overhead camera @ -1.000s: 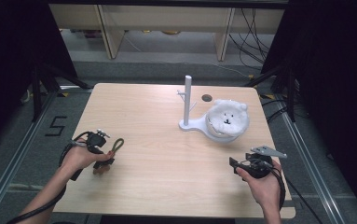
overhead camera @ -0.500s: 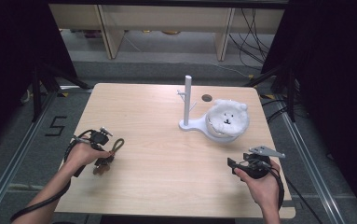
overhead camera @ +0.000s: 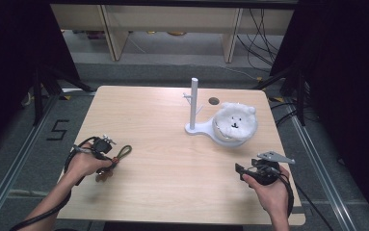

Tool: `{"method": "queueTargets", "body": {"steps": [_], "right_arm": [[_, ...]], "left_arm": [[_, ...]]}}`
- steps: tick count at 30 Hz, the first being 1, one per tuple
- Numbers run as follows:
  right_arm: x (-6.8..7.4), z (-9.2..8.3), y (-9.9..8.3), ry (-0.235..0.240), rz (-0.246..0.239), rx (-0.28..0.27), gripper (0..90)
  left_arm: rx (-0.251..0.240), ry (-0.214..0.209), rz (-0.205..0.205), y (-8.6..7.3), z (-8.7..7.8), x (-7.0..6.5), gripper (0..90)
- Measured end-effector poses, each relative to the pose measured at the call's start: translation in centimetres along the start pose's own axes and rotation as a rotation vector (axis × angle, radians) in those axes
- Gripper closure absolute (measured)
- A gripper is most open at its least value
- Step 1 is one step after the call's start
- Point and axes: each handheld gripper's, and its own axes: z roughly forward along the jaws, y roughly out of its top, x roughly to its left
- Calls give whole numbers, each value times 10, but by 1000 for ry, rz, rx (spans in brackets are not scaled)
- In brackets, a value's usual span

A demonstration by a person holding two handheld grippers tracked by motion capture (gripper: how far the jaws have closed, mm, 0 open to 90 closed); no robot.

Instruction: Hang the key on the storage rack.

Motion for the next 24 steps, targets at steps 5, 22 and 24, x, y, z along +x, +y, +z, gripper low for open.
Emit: {"method": "queueTargets", "body": {"steps": [5, 22, 24], "right_arm": [[0, 0, 0, -2, -1, -8, 317], [1, 3, -1, 1, -1, -24, 317], [1, 3, -1, -10, -5, -26, 317]], "left_arm": [[-80, 0, -7, -9, -6, -2, 688], [-424, -42, -45, -29, -34, -18, 690], [-466, -48, -71, -28, -36, -22, 690]]}}
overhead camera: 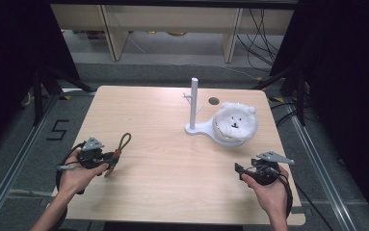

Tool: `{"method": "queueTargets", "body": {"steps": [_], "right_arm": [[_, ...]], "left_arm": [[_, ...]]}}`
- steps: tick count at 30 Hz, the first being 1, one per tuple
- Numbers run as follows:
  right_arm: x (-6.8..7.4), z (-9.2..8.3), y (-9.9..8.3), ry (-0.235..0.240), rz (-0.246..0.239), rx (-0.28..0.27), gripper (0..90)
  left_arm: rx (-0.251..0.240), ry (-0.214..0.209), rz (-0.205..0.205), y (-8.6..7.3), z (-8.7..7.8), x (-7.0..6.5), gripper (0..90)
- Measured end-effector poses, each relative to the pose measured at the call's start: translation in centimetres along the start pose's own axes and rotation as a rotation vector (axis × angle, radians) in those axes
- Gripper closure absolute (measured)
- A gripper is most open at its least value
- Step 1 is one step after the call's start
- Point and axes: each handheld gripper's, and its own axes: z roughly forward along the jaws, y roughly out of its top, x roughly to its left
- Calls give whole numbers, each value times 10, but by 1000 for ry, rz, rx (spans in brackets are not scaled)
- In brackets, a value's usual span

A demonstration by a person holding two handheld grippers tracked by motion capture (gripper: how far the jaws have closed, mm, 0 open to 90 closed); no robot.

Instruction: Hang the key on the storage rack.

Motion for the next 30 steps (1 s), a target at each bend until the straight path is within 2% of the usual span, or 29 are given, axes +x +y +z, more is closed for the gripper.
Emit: {"method": "queueTargets", "body": {"steps": [7, 9, 11, 12, 13, 14, 15, 16, 17, 18, 19, 22, 23, 24, 25, 26, 27, 28, 29, 30], "right_arm": [[0, -1, 0, 8, 6, -3, 318], [0, -1, 0, 7, 8, -2, 318], [0, -1, 0, 4, 8, -3, 318], [0, -1, -1, 8, 8, -3, 318], [3, -3, -1, -2, 48, 17, 318], [3, -3, -1, -2, 48, 17, 318], [0, -2, -1, -17, -2, 11, 318], [0, -2, -1, -17, -2, 12, 318], [3, -2, -1, -11, 42, 25, 318], [3, -2, -1, -12, 42, 25, 318], [3, -2, -1, -5, 43, 24, 318], [3, -1, -2, -7, 39, 15, 318], [3, 0, -2, -8, 32, 10, 317], [3, 0, -2, -8, 33, 11, 317], [1, -1, -1, -13, 1, 10, 317], [4, -1, -1, -3, 46, 23, 317], [1, -1, -1, -5, 3, 8, 317], [5, 0, -2, 14, 51, 5, 317], [5, 0, -2, 9, 53, 8, 317], [1, 1, -2, 12, 16, 1, 317]], "left_arm": [[-54, -1, 7, 7, -4, -6, 689], [-62, 10, 12, 9, -6, -7, 690], [-90, 2, 12, 10, -5, -9, 689], [-87, -2, 15, 11, -6, -10, 689], [-81, 4, 22, 12, -7, -11, 689], [-81, 4, 22, 12, -7, -11, 689], [-86, 8, 32, 13, -8, -12, 689], [-106, -4, 23, 14, -7, -13, 689], [-106, -2, 33, 14, -7, -13, 689], [-104, -2, 34, 15, -8, -13, 689], [-126, 0, 22, 16, -7, -15, 689], [-129, 0, 41, 19, -10, -17, 689], [-147, -3, 29, 20, -9, -19, 689], [-139, -4, 46, 21, -10, -19, 689], [-159, -6, 37, 23, -9, -21, 689], [-161, -4, 38, 24, -10, -22, 689], [-164, -7, 43, 25, -10, -23, 689], [-172, -7, 39, 27, -10, -24, 689], [-172, -7, 39, 27, -10, -24, 689], [-177, -8, 47, 29, -10, -26, 689]]}}
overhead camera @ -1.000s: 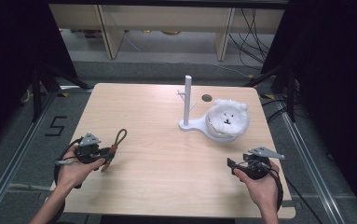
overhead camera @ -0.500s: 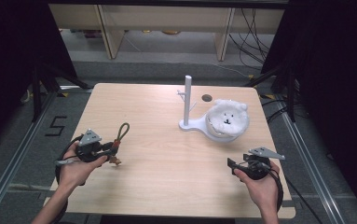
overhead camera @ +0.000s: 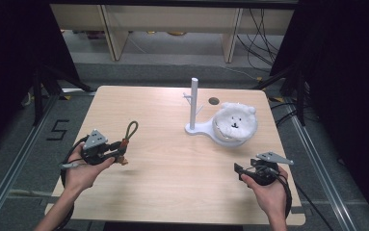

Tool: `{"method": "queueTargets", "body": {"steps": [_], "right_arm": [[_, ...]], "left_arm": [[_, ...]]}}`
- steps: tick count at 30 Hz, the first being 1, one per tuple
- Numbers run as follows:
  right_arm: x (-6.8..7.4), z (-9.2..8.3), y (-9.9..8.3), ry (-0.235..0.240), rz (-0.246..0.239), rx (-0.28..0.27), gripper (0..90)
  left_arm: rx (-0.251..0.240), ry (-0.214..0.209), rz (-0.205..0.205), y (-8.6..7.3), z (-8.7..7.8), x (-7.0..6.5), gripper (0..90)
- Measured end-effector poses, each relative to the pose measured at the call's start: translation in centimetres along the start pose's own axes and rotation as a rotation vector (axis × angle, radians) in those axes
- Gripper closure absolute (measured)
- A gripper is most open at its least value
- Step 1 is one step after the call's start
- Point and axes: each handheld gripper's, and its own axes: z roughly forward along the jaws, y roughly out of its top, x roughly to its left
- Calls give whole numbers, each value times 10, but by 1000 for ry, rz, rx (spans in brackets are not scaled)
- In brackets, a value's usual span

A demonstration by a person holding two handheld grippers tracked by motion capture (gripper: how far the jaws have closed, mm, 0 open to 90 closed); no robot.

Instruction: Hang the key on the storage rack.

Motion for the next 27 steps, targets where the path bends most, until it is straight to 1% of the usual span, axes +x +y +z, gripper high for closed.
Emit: {"method": "queueTargets", "body": {"steps": [1, 2, 3, 4, 5, 6, 7, 8, 11, 14, 15, 17, 19, 21, 22, 23, 27], "right_arm": [[0, 0, 0, -6, -2, 0, 317], [0, 0, 0, -9, -5, 0, 317], [-1, 0, 0, -9, -7, -2, 317], [0, 0, -1, -8, 1, -3, 317], [2, 0, -1, -14, 27, 0, 317], [2, 0, -1, -16, 26, 0, 317], [1, -1, 0, -3, 13, -7, 317], [3, -1, -1, 5, 37, -6, 317], [3, -1, -1, 6, 37, -4, 317], [3, -1, -1, 1, 36, -2, 317], [2, -1, -1, 1, 31, 8, 317], [2, -2, -1, -10, 29, 21, 316], [3, -2, -1, -10, 29, 21, 316], [3, -2, -1, -9, 28, 22, 316], [3, -2, -1, -9, 28, 22, 316], [2, 0, -1, -2, 29, 9, 316], [3, -1, -2, -2, 39, 17, 316]], "left_arm": [[0, 0, 0, 0, 0, 0, 689], [-13, -11, 2, 3, 1, -2, 689], [-19, -11, 3, 4, 2, -3, 689], [-22, -7, 6, 5, 2, -4, 689], [-28, -11, 9, 7, 2, -5, 689], [-32, -14, 11, 8, 2, -6, 689], [-37, -15, 8, 9, 3, -8, 689], [-36, -19, 13, 11, 3, -9, 689], [-43, -27, 27, 14, 5, -11, 689], [-49, -32, 29, 15, 6, -12, 689], [-58, -41, 27, 16, 7, -13, 689], [-62, -43, 30, 17, 8, -14, 689], [-66, -40, 32, 19, 8, -15, 689], [-67, -42, 43, 20, 8, -16, 689], [-67, -42, 39, 21, 8, -17, 688], [-68, -45, 41, 22, 9, -17, 688], [-75, -51, 48, 24, 10, -18, 689]]}}
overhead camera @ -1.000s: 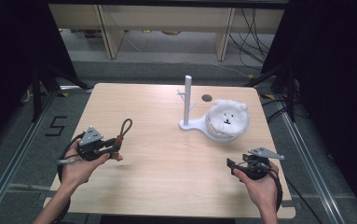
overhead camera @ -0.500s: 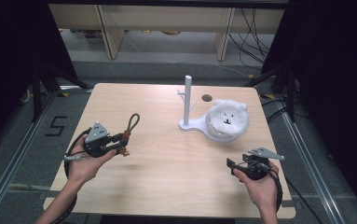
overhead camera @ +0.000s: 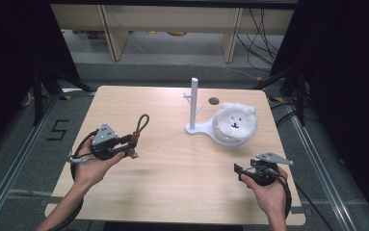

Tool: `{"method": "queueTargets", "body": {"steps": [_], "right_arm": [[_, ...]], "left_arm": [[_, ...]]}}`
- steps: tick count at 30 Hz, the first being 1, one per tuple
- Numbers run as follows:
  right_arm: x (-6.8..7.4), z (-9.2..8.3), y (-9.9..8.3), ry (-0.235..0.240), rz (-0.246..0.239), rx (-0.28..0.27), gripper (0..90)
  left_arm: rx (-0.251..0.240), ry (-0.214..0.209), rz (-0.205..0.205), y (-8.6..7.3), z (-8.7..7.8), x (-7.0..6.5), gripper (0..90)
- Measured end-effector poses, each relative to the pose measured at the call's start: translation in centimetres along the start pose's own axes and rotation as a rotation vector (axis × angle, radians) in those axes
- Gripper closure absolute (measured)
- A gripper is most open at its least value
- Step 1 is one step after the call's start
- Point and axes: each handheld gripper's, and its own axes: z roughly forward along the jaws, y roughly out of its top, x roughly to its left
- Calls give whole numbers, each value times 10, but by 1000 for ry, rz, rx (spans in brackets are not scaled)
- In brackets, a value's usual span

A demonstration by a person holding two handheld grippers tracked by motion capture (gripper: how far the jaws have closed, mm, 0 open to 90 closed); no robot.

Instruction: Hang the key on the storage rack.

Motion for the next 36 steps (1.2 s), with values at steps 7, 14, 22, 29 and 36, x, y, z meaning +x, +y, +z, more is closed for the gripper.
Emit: {"method": "queueTargets", "body": {"steps": [7, 14, 22, 29, 36], "right_arm": [[-1, 0, -1, -7, -5, 5, 315], [-2, 2, -2, -9, -3, -13, 315], [-2, 1, -1, -6, -6, -10, 314], [-2, -1, -1, -4, 5, 0, 314], [-3, 0, -1, -3, -1, -7, 314]], "left_arm": [[-6, -3, 2, 6, 6, -4, 688], [-8, -15, 4, 11, 12, -7, 688], [-9, -27, 12, 16, 20, -10, 688], [-12, -36, 21, 22, 27, -12, 688], [-19, -50, 33, 28, 34, -15, 688]]}}
